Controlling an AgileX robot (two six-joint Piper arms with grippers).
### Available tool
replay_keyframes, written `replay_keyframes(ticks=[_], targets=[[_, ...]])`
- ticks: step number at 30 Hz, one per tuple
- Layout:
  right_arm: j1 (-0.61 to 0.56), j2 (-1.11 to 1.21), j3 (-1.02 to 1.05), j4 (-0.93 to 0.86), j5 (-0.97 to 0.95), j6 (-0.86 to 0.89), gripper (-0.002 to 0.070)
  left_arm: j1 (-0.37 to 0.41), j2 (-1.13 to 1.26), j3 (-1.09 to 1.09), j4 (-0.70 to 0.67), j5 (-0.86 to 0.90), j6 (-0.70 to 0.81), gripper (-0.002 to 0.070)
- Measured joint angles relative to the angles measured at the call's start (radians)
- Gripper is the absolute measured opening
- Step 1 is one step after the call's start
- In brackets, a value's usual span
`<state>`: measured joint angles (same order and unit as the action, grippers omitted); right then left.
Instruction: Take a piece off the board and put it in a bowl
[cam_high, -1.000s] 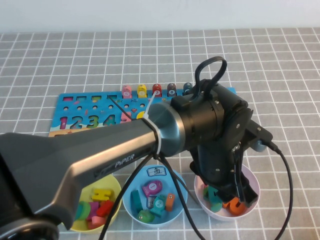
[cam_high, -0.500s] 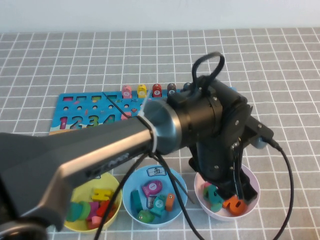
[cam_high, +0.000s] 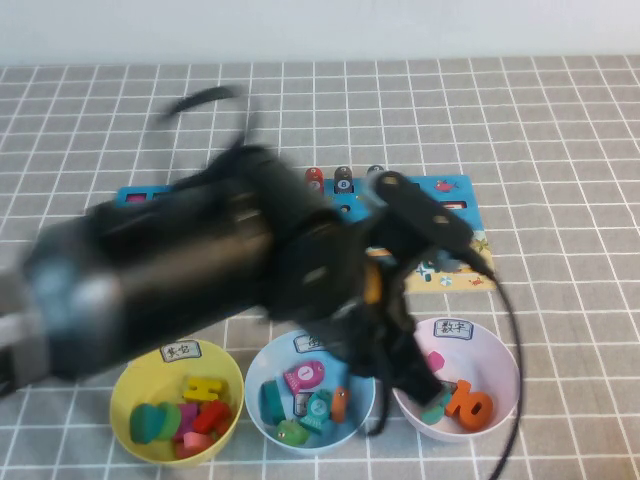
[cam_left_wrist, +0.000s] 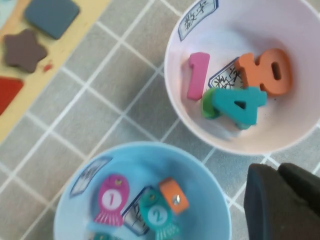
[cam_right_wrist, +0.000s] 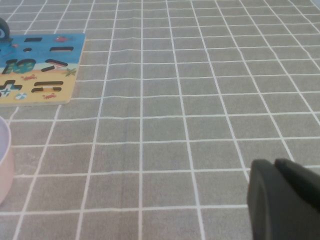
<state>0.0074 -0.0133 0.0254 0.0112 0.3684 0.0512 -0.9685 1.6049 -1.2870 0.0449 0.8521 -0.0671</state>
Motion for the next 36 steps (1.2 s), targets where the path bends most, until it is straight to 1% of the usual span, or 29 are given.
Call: replay_keyframes(ticks=[3,9,14,17,21,26,30,33,36], targets=[[0.000,0.000,0.000,0.000,0.000,0.000,-0.0017,0.000,-0.123,0.115,0.014,-0.085,-0.034,-0.0001],[0.000,0.000,0.000,0.000,0.000,0.000,-0.0017,0.000,-0.387,0.362,0.021,-0.320,-0.084,-0.0001],[0.000,0.000,0.000,0.000,0.000,0.000,-0.0017,0.000,-0.552,0.537,0.021,-0.494,-0.106,-0.0001],[0.000,0.000,0.000,0.000,0.000,0.000,-0.0017,0.000,-0.605,0.600,0.026,-0.514,-0.113,-0.0001],[0.000,0.000,0.000,0.000,0.000,0.000,-0.0017,0.000,-0.615,0.613,0.034,-0.473,-0.117,-0.0001],[0.000,0.000,0.000,0.000,0.000,0.000,-0.0017,0.000,-0.615,0.613,0.055,-0.473,-0.117,-0.0001],[0.000,0.000,0.000,0.000,0.000,0.000,-0.0017,0.000,-0.617,0.613,0.109,-0.483,-0.117,-0.0002],[0.000,0.000,0.000,0.000,0.000,0.000,-0.0017,0.002,-0.626,0.638,0.164,-0.558,-0.117,-0.0002],[0.000,0.000,0.000,0.000,0.000,0.000,-0.0017,0.031,-0.690,0.713,0.177,-0.702,-0.117,-0.0002]])
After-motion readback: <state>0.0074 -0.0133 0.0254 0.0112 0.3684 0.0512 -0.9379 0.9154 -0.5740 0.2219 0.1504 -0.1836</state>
